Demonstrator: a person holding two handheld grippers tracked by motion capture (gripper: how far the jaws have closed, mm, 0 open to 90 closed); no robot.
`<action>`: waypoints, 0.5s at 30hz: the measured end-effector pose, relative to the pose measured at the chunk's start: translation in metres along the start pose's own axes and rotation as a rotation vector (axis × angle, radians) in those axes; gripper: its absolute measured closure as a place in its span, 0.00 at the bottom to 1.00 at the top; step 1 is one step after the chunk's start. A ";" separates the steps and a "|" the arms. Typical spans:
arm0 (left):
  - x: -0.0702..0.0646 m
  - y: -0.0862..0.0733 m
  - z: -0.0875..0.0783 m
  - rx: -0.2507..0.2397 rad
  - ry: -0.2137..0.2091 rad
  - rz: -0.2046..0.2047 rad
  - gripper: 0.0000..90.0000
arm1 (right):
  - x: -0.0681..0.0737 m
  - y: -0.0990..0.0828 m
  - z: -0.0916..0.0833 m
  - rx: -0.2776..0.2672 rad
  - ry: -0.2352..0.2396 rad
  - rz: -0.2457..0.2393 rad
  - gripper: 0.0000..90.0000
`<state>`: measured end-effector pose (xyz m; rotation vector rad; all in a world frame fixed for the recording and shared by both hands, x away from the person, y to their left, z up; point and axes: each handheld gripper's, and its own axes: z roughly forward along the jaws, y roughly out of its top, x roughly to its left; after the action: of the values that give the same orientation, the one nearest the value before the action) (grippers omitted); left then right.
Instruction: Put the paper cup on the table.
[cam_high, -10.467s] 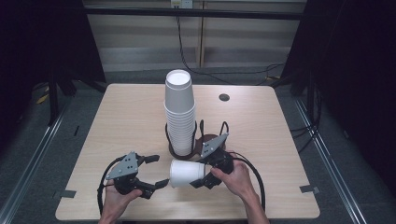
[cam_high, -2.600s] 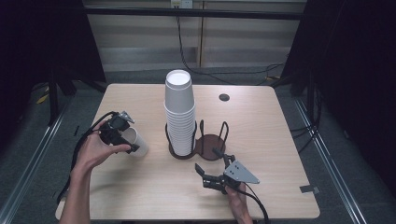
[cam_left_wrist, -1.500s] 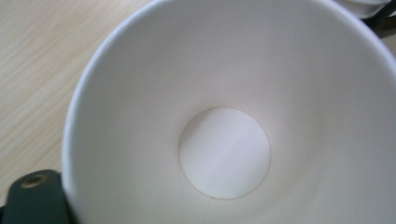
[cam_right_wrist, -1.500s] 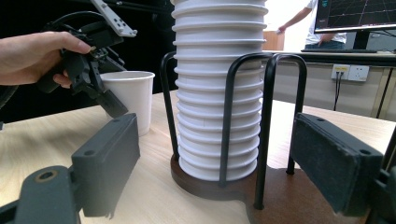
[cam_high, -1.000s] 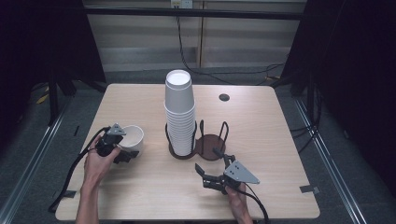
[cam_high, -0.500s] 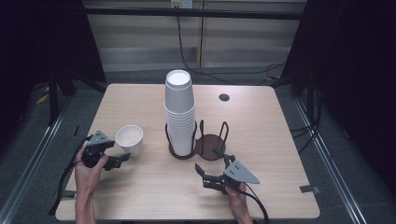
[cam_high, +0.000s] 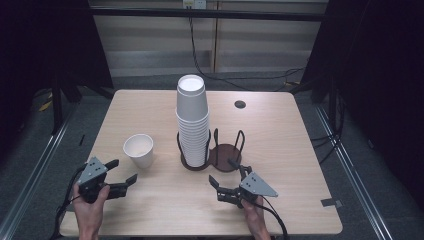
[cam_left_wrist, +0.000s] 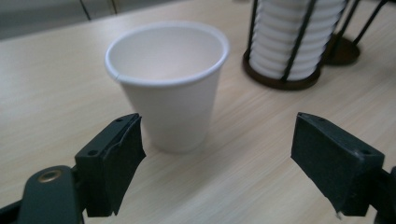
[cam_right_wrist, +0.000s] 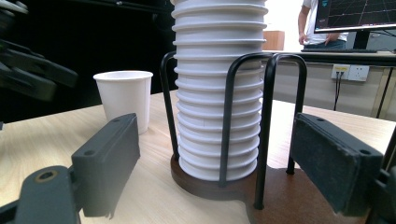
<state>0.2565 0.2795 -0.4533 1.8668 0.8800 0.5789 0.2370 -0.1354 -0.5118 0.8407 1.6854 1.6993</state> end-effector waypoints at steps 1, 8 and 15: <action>-0.005 0.001 -0.001 -0.017 0.009 -0.004 0.18 | 0.000 0.000 0.000 0.000 0.000 0.000 0.17; -0.037 -0.001 0.016 -0.128 -0.034 -0.053 0.18 | 0.000 0.000 0.000 0.000 0.000 -0.001 0.17; -0.062 -0.011 0.044 -0.192 -0.098 -0.071 0.18 | 0.000 0.000 0.000 0.001 -0.001 0.000 0.17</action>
<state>0.2449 0.2099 -0.4831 1.6698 0.7939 0.5055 0.2370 -0.1353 -0.5118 0.8420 1.6854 1.6978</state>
